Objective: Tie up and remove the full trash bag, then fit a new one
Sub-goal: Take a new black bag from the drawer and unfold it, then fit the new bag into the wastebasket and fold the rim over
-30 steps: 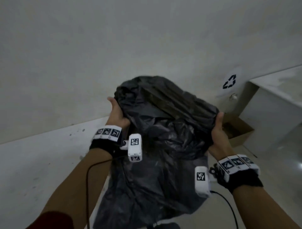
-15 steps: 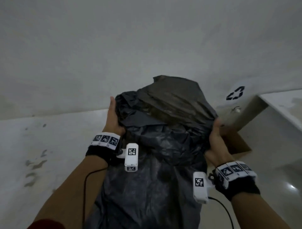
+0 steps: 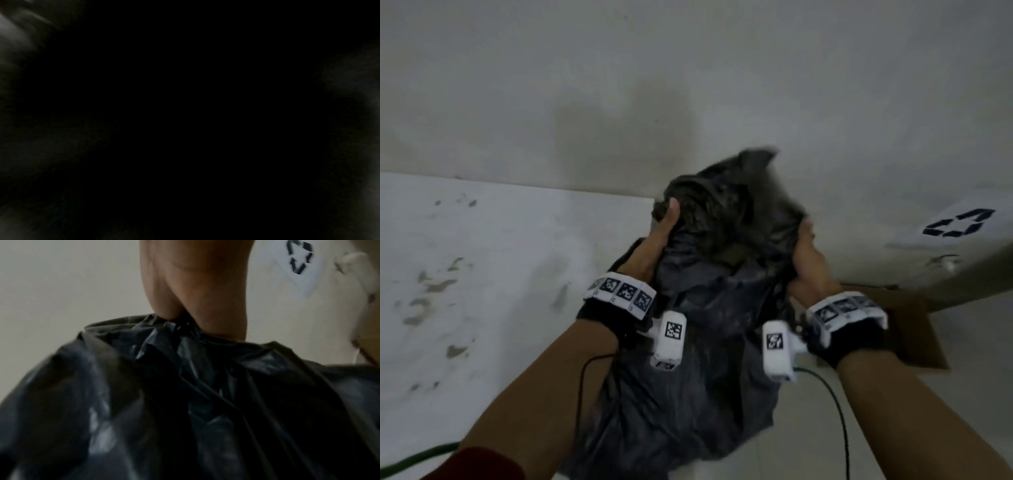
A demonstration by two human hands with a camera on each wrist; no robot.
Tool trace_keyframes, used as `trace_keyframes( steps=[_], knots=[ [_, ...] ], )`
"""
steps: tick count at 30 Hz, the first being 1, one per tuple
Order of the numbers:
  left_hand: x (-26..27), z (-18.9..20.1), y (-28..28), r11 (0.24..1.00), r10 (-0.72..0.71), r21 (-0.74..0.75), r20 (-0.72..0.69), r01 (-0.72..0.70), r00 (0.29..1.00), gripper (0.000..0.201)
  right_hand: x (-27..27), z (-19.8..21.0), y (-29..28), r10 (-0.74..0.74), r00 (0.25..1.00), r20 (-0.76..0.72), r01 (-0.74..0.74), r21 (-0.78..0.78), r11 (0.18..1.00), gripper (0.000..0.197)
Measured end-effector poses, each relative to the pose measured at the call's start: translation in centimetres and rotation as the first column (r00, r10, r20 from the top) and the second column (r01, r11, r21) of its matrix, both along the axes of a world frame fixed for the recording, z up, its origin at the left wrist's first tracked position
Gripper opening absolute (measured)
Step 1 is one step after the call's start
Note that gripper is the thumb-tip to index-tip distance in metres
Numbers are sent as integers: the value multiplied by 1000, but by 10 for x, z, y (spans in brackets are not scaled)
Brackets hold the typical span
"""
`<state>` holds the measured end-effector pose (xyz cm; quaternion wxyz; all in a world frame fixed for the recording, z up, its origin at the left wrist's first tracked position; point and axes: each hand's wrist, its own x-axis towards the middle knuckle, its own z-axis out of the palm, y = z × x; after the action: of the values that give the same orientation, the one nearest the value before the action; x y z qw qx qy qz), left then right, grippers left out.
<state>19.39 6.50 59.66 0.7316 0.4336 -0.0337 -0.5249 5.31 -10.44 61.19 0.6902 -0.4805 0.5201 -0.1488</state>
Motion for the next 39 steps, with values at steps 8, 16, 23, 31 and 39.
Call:
trace_keyframes(
  steps=[8,16,23,31,39],
  knots=[
    [-11,6,0,922,381,57,51,-383,923,73,5,16,-115,73,944,322,-131,161,978,101],
    [-117,-79,20,655,699,267,140,-706,702,83,-28,-63,-143,256,963,86,-267,177,947,96],
    [-179,-120,12,599,759,282,99,-750,643,89,-60,-97,-91,388,921,44,-389,173,905,51],
    [-236,-161,57,549,749,396,160,-736,644,89,-66,-227,-28,685,727,-46,-642,306,703,119],
    [-236,-260,62,592,545,503,326,-630,772,111,-73,-273,39,817,577,-1,-802,189,567,70]
  ],
)
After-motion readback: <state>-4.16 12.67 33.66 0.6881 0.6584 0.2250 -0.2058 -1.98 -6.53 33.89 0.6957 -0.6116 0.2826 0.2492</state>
